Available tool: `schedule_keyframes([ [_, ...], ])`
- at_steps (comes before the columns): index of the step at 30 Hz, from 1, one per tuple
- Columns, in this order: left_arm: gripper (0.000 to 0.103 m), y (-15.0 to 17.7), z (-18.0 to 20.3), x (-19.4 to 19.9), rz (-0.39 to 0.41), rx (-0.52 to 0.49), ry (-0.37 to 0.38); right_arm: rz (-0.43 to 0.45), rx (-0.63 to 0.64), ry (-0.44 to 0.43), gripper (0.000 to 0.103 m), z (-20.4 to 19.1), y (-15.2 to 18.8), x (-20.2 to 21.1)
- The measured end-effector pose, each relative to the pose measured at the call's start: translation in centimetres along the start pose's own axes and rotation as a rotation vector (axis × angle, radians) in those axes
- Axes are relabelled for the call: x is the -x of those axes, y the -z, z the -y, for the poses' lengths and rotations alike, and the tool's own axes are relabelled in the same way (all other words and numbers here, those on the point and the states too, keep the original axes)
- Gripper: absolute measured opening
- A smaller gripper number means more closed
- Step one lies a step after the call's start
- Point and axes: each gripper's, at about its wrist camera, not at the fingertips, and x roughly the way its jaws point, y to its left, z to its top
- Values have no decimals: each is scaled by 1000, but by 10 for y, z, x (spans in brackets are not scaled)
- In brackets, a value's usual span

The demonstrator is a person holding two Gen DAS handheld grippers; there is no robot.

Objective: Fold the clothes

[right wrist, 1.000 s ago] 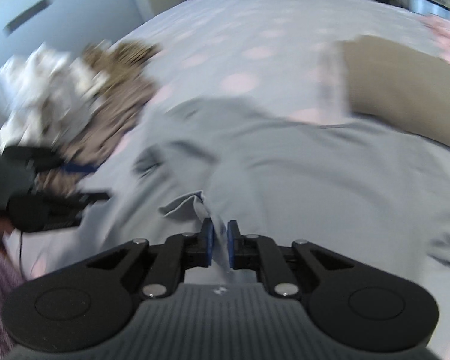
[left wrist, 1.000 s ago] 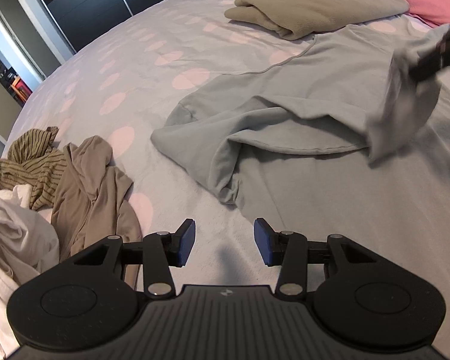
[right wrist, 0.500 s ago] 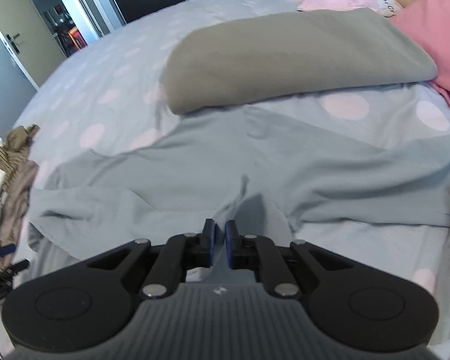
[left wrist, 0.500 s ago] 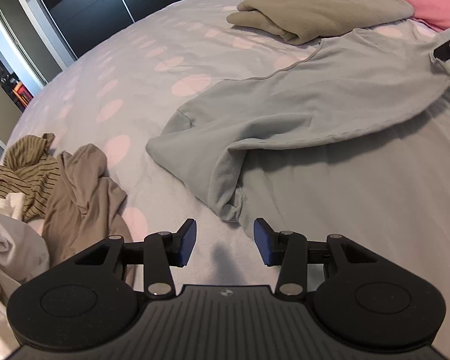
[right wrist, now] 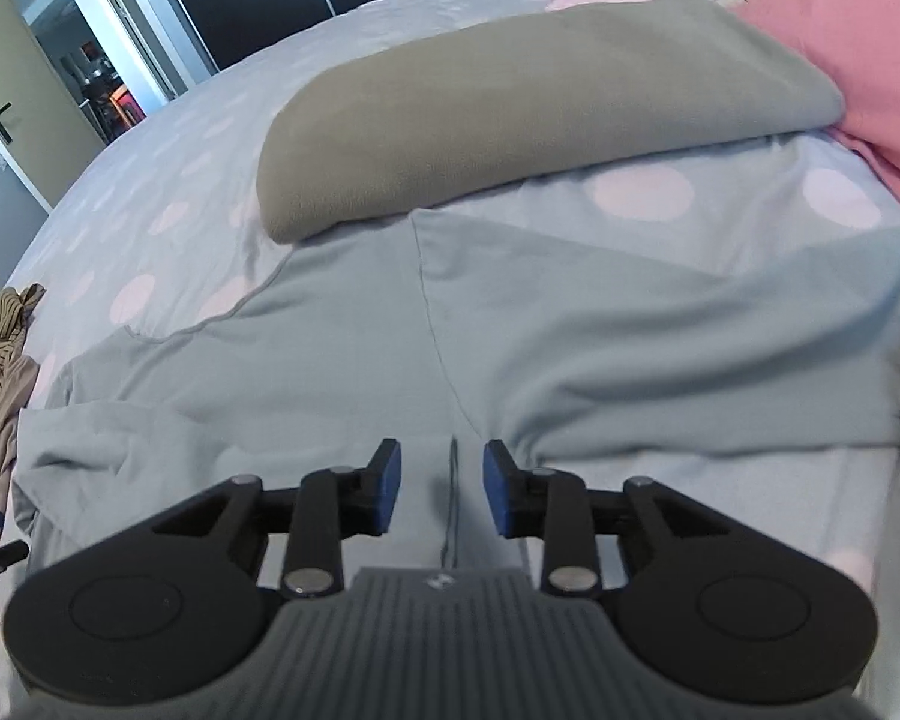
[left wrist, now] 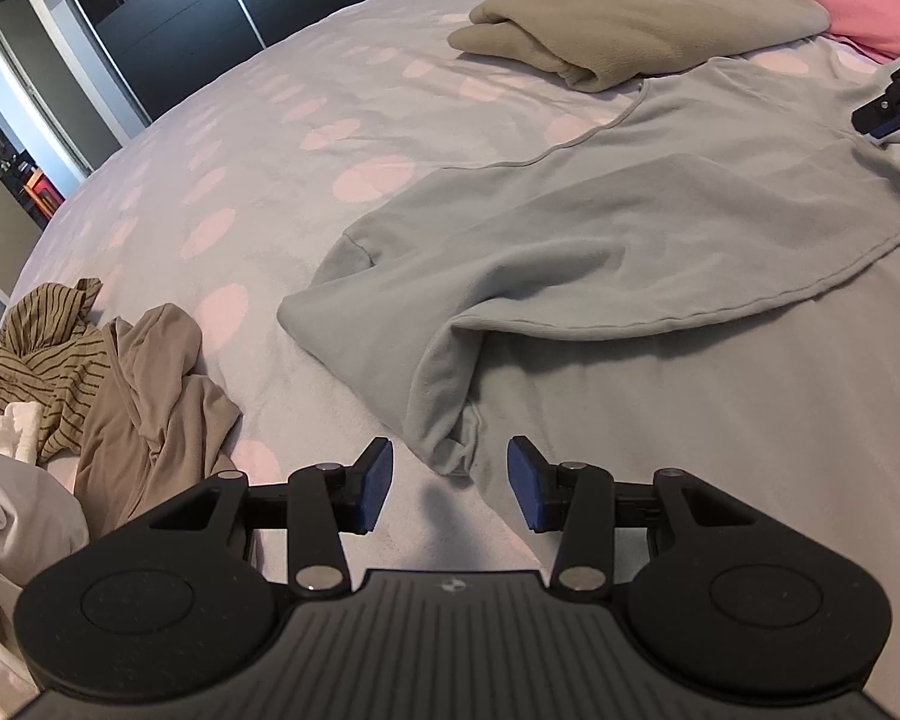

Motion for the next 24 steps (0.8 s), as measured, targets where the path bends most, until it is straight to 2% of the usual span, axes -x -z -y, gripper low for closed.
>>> schedule_keyframes([
  [6,41,0,-3,-4,2,5,0,-57,35,25,24,-4,-2,-26],
  [9,38,-2,-4,-6,2,11,-2,-61,19,17,5,-2,0,-29],
  [15,28,-6,-3,-6,34,2,4,19,57,21,5,-21,-17,-3],
  [17,16,-8,-2,-8,30,-9,-1,37,100,28,5,-31,-27,4],
  [20,4,-10,-1,-7,41,-29,-7,72,124,39,5,-36,-42,11],
  [24,0,-9,4,1,73,-78,12,113,93,35,5,-30,-60,17],
])
